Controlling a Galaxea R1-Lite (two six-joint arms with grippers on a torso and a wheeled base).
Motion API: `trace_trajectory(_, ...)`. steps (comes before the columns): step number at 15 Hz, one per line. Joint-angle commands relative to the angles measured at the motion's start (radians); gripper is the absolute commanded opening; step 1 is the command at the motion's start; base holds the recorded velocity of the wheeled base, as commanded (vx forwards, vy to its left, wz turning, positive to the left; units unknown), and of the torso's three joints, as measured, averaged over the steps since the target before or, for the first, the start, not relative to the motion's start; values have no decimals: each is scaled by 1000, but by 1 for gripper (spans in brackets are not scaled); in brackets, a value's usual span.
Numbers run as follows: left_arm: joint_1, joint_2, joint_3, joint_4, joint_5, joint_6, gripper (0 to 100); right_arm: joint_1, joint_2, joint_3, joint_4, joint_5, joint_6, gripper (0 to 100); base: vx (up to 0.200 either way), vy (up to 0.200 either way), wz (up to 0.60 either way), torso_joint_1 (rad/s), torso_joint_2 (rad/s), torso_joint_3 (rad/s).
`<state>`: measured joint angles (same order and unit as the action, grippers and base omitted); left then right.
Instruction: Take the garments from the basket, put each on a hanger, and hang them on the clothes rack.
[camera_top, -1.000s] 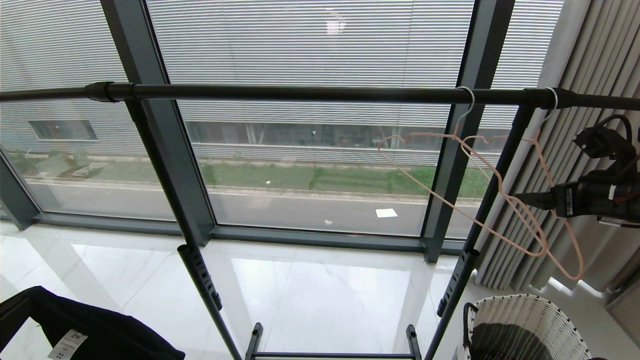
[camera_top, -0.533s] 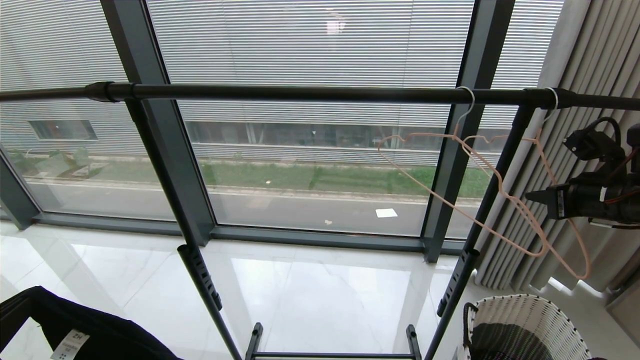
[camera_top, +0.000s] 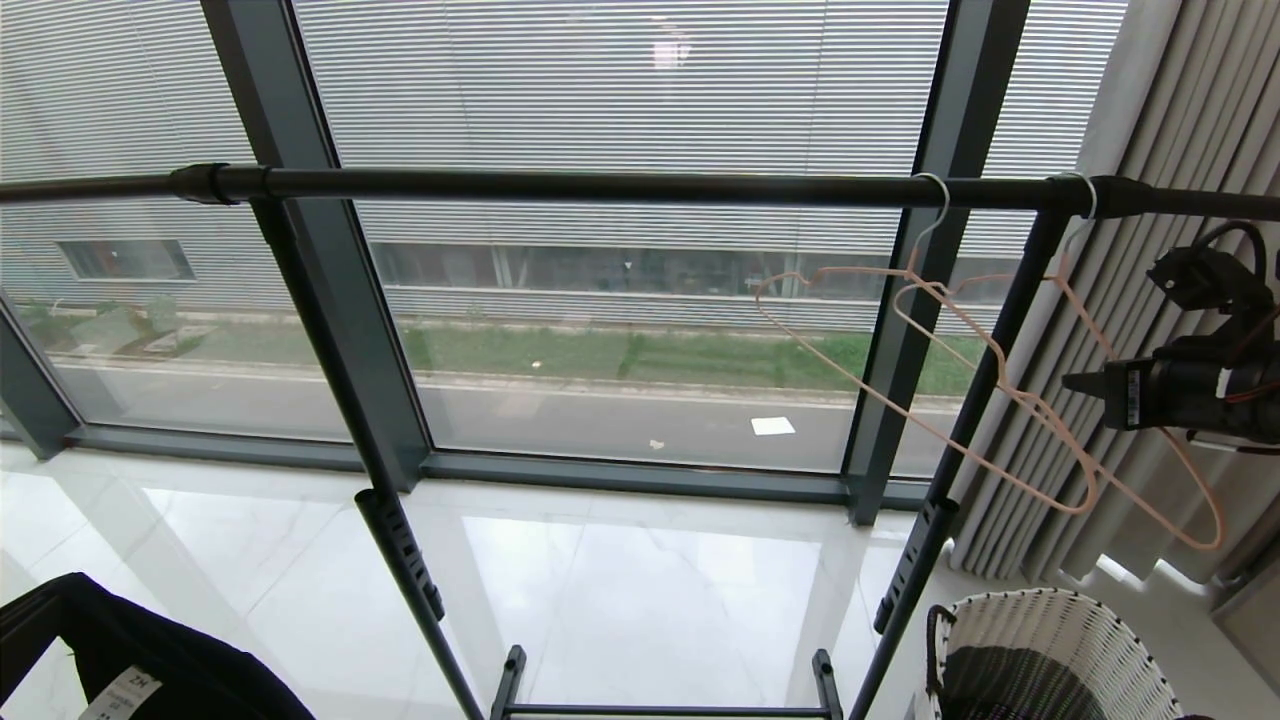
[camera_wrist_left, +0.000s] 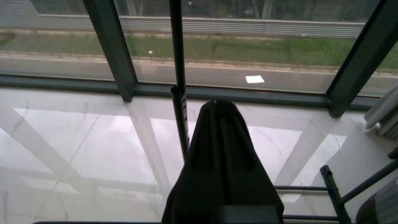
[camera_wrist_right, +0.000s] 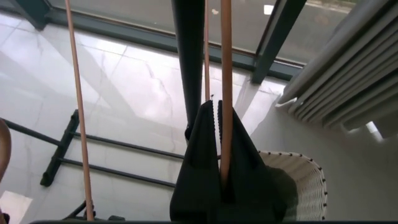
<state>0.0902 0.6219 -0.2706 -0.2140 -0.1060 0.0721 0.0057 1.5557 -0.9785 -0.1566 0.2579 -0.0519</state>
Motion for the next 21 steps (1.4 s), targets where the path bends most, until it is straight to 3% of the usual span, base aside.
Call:
trace_trajectory(1,0,2,1,-1,0,0,0,0,-42,3,-1,1,3,0,0,0,0,0,0,0)
trace_trajectory(6,0,-1,4,-1,0,0,0,0,-102,4,-18,0,61,0,0,0,0,0,0,0)
trace_trajectory(11,0,-25,25,1,2,0,0,-1,-138,32,-50,-48,69,0,0,0,0,0,0,0)
trace_trajectory(21,0,-41,76,5,6,41,0,-4,-279,112,-49,-54,64,0,0,0,0,0,0,0)
